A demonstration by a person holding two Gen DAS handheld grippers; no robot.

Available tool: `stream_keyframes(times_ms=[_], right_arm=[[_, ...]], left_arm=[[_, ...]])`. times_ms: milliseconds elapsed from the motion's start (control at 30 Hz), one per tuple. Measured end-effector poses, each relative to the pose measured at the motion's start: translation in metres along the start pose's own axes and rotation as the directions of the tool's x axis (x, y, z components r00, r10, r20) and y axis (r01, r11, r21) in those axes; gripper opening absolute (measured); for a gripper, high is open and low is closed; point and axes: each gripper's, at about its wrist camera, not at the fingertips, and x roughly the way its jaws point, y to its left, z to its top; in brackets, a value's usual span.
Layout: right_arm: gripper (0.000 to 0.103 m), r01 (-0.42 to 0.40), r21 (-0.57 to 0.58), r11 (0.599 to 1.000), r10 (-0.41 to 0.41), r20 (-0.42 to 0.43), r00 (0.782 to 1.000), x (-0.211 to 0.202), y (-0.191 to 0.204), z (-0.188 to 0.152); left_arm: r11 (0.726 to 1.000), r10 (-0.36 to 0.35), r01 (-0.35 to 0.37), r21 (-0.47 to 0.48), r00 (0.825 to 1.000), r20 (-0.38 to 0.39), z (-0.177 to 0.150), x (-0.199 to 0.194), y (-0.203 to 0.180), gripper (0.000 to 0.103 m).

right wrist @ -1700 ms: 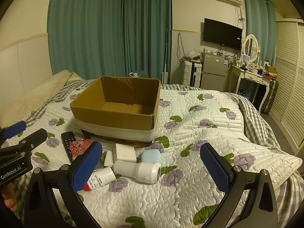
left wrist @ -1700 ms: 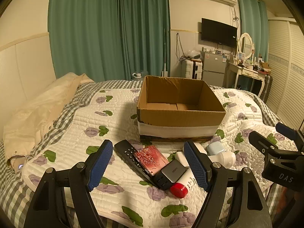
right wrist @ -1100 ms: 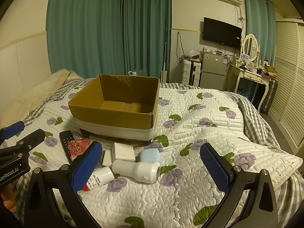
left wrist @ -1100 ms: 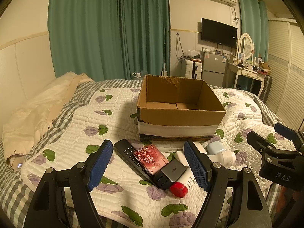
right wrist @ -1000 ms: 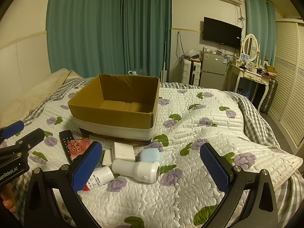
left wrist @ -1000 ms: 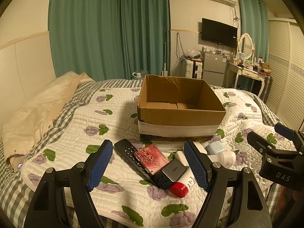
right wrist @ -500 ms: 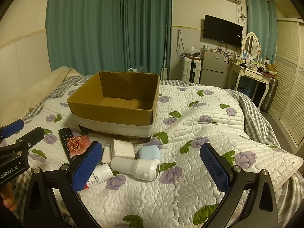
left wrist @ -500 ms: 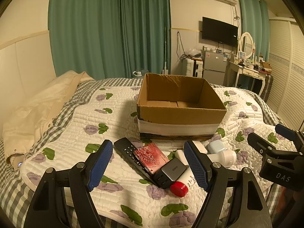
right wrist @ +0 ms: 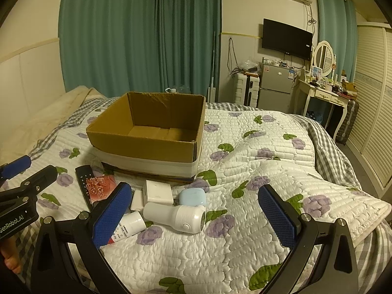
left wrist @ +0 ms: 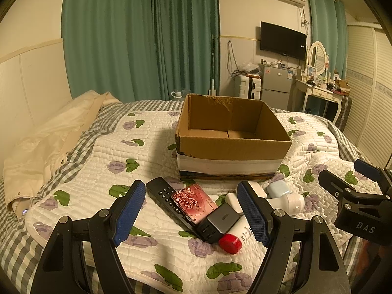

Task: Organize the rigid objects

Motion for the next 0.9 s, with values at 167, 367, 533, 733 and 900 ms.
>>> stream_keyframes(times_ms=[167,367,533,733,900], right_arm=[[0.103,-0.005,0.0,1.0,0.005,0.0,1.0,-0.001,-0.001,0.001],[0.103,0.006,-0.017,1.0,-0.006,0.02,1.0,-0.009,-0.002,0.003],[0.103,0.01,-0.014,1.0,-0.01,0.02,1.0,-0.011,-0.01,0.002],[0.103,0.016,0.002,1.0,-0.016,0.005,1.0,-0.006,-0.021,0.001],[0.103,0.017,0.027,0.999,-0.016,-0.03,0.999,0.003,-0.032,-0.004]], left_arm=[[1.0,-0.01,0.01,0.004,1.0,-0.014,0.0,0.002,-0.003,0.08],[1.0,-0.021,0.021,0.012,1.0,-0.008,0.002,0.0,-0.011,0.08],[1.0,-0.023,0.023,0.016,1.0,-0.009,0.001,0.003,-0.018,0.08],[0.996,-0.068,0.071,0.047,0.996,-0.058,-0.012,0.024,-0.031,0.078],[0.988,-0.12,0.136,0.073,0.975,-0.186,-0.033,0.065,-0.049,0.078]])
